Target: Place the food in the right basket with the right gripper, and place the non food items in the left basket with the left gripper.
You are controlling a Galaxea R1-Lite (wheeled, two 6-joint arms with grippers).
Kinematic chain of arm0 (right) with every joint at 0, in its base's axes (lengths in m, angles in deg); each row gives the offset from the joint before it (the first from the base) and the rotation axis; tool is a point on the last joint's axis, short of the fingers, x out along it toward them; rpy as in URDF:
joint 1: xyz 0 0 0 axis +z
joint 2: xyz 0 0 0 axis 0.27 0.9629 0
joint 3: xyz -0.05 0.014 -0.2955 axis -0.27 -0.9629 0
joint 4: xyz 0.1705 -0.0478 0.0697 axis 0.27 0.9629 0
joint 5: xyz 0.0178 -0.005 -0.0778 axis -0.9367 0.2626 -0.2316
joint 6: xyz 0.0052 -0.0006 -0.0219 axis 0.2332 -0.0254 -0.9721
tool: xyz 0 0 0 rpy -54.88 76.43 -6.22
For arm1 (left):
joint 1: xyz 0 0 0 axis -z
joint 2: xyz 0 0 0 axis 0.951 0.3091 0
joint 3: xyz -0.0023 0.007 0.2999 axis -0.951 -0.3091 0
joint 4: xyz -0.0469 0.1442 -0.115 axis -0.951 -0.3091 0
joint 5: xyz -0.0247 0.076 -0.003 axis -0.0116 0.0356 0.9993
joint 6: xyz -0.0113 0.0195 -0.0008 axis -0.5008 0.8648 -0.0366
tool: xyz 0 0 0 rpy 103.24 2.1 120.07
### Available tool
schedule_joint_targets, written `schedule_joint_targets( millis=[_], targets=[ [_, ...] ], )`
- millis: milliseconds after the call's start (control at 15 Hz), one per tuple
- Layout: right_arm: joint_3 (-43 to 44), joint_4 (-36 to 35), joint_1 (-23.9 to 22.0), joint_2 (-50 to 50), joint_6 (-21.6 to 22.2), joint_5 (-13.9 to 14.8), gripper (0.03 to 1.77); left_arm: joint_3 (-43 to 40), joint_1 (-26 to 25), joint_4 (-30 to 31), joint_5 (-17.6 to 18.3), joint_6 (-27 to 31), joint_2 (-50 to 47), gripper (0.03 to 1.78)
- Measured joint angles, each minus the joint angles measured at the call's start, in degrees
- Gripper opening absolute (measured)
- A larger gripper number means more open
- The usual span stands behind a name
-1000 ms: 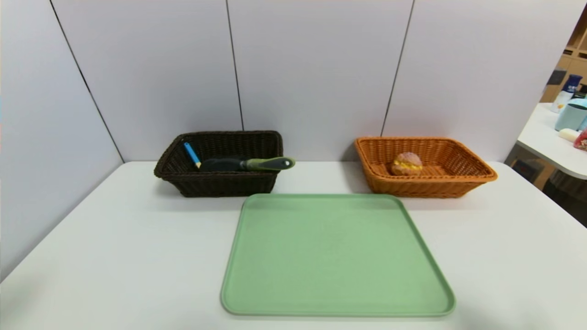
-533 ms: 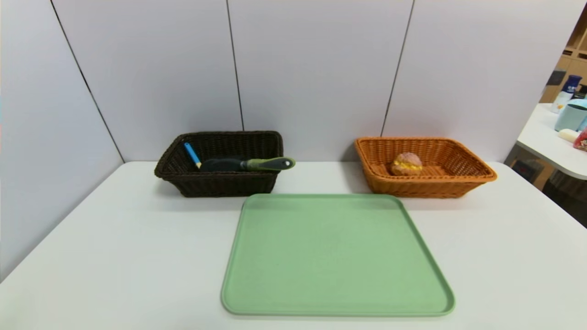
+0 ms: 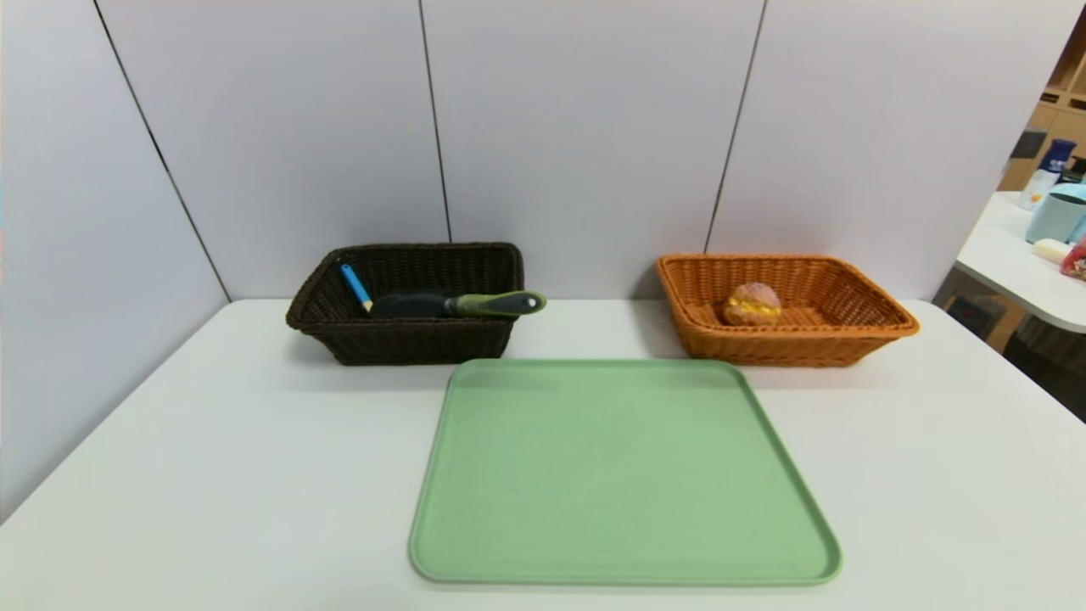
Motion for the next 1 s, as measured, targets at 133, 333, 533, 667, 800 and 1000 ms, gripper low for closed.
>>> schedule_joint_targets(
  millis=[133,333,533,667,800,1000],
  targets=[
    [-1.0,0.2,-0.4,-3.4,-1.7,-0.3,1.70,-0.6,0.1,0.1,1.4,0.2,-1.3,1.69],
    [-4.4,-1.3,-0.6,-7.8,-4.8,-0.1,1.70,-1.6,0.3,0.4,5.4,2.6,-3.3,1.69],
    [-11.6,-11.0,-0.6,-9.4,-6.1,-0.2,1.70,-5.6,0.5,0.7,8.2,6.7,-7.1,1.69],
    [-18.7,-21.7,-0.6,-9.7,-8.1,-1.0,1.70,-8.2,0.7,3.2,8.5,8.1,-9.3,1.69],
    [-26.6,-34.7,-0.6,-9.9,-10.7,-4.4,1.70,-11.4,0.8,6.0,9.6,8.2,-10.2,1.69],
    [-29.7,-39.0,-0.6,-9.9,-11.7,-9.4,1.70,-19.8,0.8,13.5,12.4,9.8,-10.7,1.69]
  ],
)
